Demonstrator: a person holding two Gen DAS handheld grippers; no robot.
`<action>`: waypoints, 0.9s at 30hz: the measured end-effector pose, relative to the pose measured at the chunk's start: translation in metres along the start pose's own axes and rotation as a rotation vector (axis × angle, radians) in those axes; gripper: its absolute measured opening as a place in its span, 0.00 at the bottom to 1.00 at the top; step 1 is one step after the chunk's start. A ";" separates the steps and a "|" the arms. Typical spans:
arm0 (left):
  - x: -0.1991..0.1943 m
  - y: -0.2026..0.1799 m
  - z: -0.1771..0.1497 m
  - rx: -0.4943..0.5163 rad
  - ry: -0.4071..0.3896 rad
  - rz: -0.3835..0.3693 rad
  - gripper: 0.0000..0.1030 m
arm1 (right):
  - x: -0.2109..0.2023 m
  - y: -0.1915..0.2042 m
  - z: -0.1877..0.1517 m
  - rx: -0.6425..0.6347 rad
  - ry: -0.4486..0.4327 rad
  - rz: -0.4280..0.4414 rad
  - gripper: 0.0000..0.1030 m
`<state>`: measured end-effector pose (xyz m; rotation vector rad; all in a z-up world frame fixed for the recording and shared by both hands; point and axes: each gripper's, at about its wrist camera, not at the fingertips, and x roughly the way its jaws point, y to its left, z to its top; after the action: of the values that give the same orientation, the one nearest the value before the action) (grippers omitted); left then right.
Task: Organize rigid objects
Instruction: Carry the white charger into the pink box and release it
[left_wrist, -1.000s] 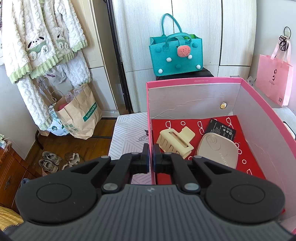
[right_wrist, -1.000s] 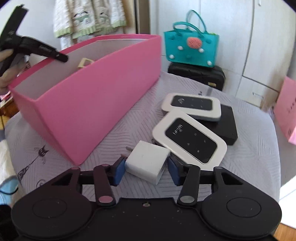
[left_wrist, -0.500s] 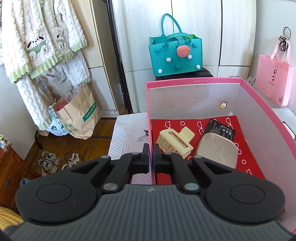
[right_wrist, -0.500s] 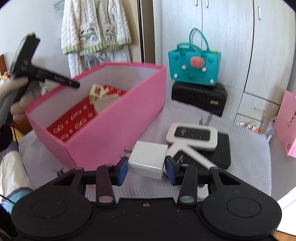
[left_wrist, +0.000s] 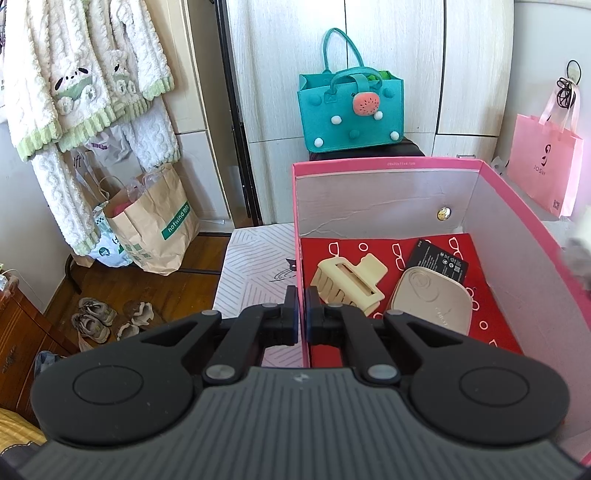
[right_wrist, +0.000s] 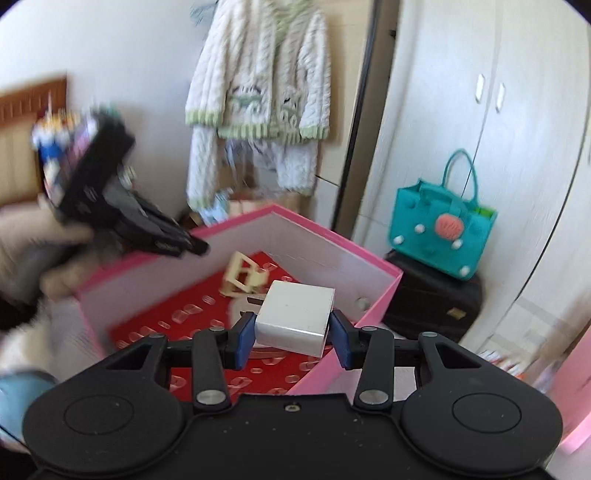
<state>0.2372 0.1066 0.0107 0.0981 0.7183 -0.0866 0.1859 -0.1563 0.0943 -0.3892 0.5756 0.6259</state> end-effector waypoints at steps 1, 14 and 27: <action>0.000 0.000 0.000 0.005 0.001 0.004 0.03 | 0.009 0.006 0.003 -0.048 0.023 -0.011 0.47; -0.001 -0.001 -0.001 0.008 -0.012 -0.009 0.03 | 0.091 0.021 0.019 -0.332 0.326 -0.042 0.47; -0.005 -0.004 0.000 0.016 -0.028 0.003 0.04 | 0.087 -0.002 0.026 -0.220 0.254 -0.044 0.46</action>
<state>0.2334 0.1028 0.0135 0.1125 0.6900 -0.0910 0.2546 -0.1072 0.0620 -0.6932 0.7409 0.6035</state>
